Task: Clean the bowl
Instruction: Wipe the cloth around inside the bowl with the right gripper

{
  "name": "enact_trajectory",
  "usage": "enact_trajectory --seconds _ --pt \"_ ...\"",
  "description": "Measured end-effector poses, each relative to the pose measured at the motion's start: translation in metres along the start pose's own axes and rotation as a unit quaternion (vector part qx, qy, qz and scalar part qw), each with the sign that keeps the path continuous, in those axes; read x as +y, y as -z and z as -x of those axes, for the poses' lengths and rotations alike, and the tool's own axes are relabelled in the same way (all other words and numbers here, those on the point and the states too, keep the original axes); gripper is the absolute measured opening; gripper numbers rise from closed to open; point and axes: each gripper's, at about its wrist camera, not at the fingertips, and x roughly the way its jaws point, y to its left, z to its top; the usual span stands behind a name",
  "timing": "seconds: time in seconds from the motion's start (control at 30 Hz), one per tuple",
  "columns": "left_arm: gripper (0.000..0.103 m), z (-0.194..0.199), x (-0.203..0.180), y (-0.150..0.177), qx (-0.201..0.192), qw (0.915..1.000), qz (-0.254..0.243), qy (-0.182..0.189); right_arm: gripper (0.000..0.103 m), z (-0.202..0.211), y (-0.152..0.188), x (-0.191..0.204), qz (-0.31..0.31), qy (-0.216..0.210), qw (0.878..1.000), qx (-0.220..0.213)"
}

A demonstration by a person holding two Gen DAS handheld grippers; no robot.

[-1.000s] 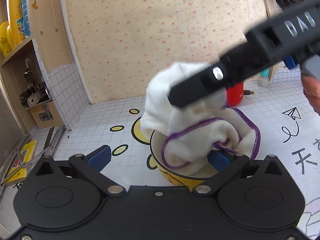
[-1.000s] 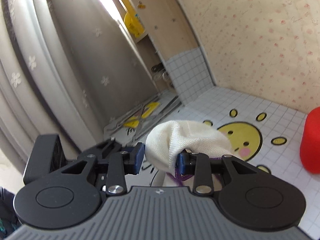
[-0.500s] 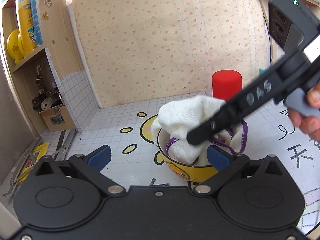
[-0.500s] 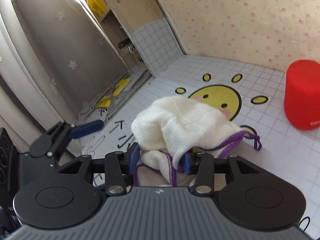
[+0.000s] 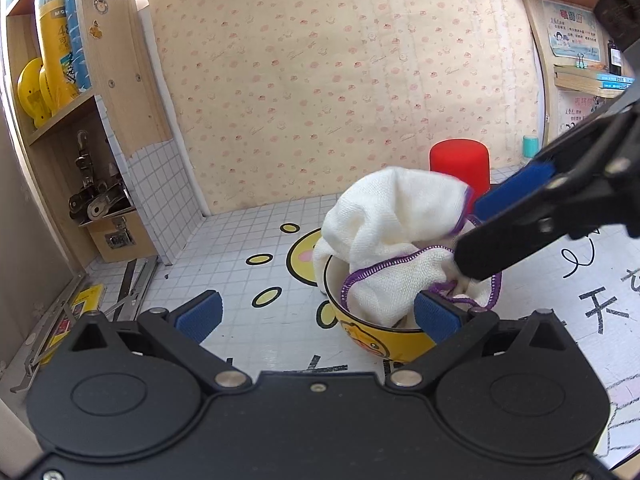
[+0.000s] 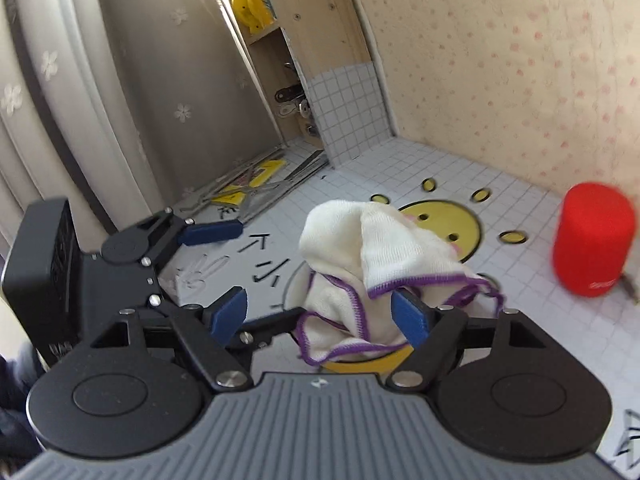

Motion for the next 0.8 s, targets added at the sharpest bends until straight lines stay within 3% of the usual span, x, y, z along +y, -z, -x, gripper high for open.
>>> enact_trajectory --seconds 0.1,0.3,0.43,0.5,0.6,0.67,0.8 --pt "0.102 0.0 -0.001 0.001 -0.001 1.0 0.002 0.002 0.08 0.01 -0.005 -0.001 0.004 0.023 0.999 -0.025" --pt "0.102 0.002 -0.001 0.002 -0.001 1.0 0.004 0.001 0.08 0.003 -0.025 -0.018 -0.044 -0.018 0.995 -0.091" --pt "0.102 0.002 -0.001 0.002 -0.001 1.0 0.003 0.001 0.08 -0.022 -0.034 -0.028 -0.068 0.026 0.993 -0.096" --pt "0.102 0.002 -0.001 0.003 -0.001 1.0 0.003 0.002 0.08 -0.032 -0.036 -0.025 -0.045 0.104 0.988 -0.101" --pt "0.102 0.001 -0.001 0.003 -0.002 1.0 0.004 0.002 0.08 -0.047 -0.036 -0.017 0.014 0.167 0.983 -0.078" --pt "0.102 0.001 0.0 0.003 -0.001 1.0 0.006 0.002 0.08 -0.057 -0.035 -0.017 0.026 0.164 0.985 -0.046" --pt "0.102 0.001 0.001 0.003 -0.001 1.0 0.009 0.002 0.08 -0.06 -0.029 -0.01 0.065 0.12 0.99 -0.028"
